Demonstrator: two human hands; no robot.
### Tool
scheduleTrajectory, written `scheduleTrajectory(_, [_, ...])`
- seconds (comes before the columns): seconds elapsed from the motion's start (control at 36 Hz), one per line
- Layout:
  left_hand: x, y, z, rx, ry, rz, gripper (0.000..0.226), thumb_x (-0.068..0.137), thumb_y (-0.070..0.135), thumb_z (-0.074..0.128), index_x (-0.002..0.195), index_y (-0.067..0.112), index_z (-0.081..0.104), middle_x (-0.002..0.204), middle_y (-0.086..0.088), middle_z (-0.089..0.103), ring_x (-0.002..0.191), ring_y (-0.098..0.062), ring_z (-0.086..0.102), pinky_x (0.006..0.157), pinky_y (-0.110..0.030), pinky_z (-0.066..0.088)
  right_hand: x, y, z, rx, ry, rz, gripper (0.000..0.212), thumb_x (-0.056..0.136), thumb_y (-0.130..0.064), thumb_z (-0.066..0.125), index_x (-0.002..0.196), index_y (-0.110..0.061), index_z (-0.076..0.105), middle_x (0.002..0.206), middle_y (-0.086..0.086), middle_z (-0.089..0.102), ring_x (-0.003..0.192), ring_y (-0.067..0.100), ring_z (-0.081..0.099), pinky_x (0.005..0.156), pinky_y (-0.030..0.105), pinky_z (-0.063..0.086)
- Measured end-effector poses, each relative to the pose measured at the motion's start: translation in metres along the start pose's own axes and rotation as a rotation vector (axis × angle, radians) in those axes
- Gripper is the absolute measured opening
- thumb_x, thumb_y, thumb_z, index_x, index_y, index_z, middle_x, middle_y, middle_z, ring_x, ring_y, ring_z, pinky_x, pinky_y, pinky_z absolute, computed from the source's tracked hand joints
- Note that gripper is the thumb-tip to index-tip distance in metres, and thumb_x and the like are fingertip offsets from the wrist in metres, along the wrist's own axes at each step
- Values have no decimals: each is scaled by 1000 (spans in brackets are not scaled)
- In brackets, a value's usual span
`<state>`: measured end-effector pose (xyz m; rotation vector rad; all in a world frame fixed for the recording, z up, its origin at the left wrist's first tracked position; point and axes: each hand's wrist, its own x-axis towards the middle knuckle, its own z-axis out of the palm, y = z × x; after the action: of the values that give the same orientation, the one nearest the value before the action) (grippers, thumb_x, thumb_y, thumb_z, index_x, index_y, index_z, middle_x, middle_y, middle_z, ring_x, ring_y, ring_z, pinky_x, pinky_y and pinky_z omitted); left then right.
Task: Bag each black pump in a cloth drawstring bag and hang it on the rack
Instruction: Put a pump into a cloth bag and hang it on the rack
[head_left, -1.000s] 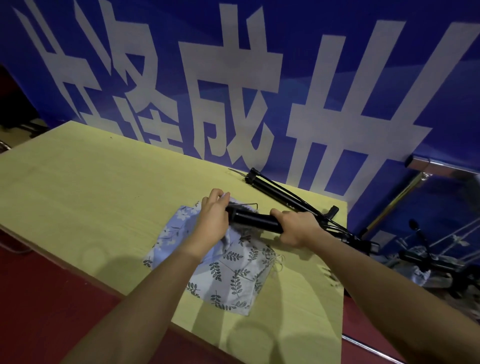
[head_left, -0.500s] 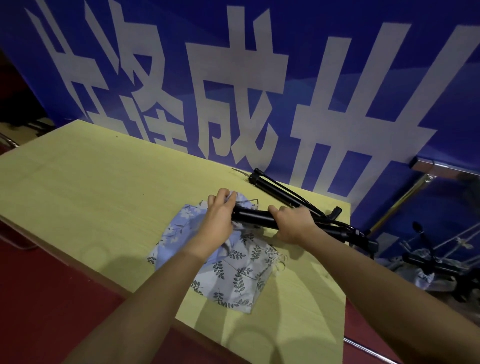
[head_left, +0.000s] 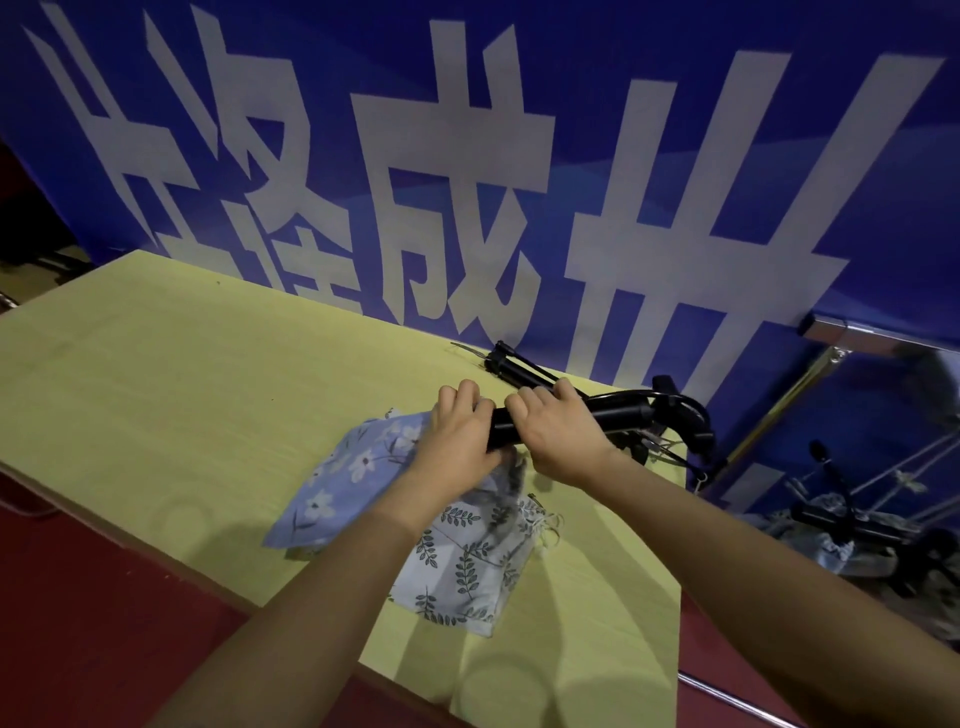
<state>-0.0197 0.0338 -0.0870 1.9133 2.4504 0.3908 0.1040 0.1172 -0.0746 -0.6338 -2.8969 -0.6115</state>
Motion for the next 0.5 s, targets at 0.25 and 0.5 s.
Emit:
scheduleTrajectory(0.25, [19, -12, -4, 183, 24, -81, 46, 89, 40, 54, 119, 6, 46, 122, -8, 42, 112, -27, 38, 89, -32, 34, -2, 16, -1, 1, 446, -107, 31, 85, -12, 44, 113, -8, 57, 110, 9, 64, 92, 27, 61, 85, 33, 35])
scheduleTrajectory(0.5, [13, -10, -14, 23, 143, -178, 43, 90, 41, 52, 111, 4, 52, 114, -11, 46, 108, -27, 39, 88, -32, 33, -10, 1, 13, 491, -44, 179, 39, 90, -47, 53, 112, -15, 53, 109, 3, 58, 100, 23, 56, 84, 34, 42])
